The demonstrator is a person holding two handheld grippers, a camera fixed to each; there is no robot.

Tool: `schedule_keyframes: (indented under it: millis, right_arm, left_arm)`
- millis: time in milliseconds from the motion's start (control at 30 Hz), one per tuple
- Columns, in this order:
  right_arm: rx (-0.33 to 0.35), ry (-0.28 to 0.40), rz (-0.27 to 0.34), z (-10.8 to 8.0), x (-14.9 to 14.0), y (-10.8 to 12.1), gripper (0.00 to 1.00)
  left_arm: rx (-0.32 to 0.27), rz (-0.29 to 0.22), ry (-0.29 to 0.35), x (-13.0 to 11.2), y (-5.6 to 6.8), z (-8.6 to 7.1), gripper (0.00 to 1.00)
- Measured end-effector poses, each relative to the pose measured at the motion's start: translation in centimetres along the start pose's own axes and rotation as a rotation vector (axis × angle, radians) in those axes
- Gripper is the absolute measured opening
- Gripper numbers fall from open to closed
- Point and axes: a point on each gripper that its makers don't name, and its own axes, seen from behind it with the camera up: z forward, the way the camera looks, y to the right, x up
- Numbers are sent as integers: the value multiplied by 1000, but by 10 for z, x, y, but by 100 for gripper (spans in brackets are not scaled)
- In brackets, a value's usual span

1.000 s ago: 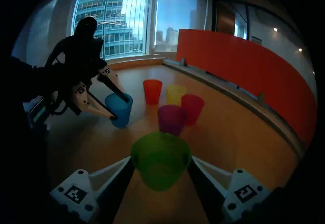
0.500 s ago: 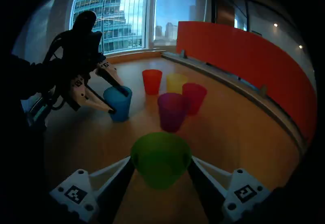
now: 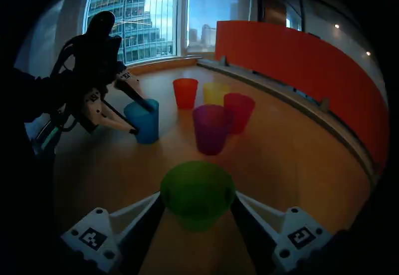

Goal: Pour water

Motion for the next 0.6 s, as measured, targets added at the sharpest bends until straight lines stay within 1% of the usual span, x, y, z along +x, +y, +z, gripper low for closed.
schedule_keyframes:
  millis: [200, 600]
  right_arm:
    - [1, 1, 12, -2, -3, -1, 89]
    - [-9, 3, 18, -5, -8, -1, 91]
  left_arm:
    - [10, 0, -13, -4, -2, 0, 88]
    - [17, -3, -45, -18, 0, -4, 89]
